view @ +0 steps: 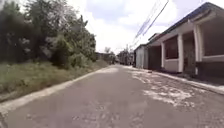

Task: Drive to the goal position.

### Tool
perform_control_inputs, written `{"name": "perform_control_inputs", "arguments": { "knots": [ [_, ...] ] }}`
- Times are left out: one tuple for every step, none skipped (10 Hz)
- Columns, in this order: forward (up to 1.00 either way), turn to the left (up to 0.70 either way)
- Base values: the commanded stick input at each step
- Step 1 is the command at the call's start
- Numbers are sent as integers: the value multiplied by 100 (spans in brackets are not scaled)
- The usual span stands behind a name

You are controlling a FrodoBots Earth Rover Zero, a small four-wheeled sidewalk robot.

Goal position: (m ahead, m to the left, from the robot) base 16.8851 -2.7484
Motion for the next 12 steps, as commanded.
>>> {"name": "perform_control_inputs", "arguments": {
  "knots": [
    [100,0],
    [100,0],
    [100,0],
    [100,0],
    [100,0],
    [100,0],
    [100,0],
    [100,0],
    [100,0],
    [100,0],
    [100,0],
    [100,0]
  ]
}}
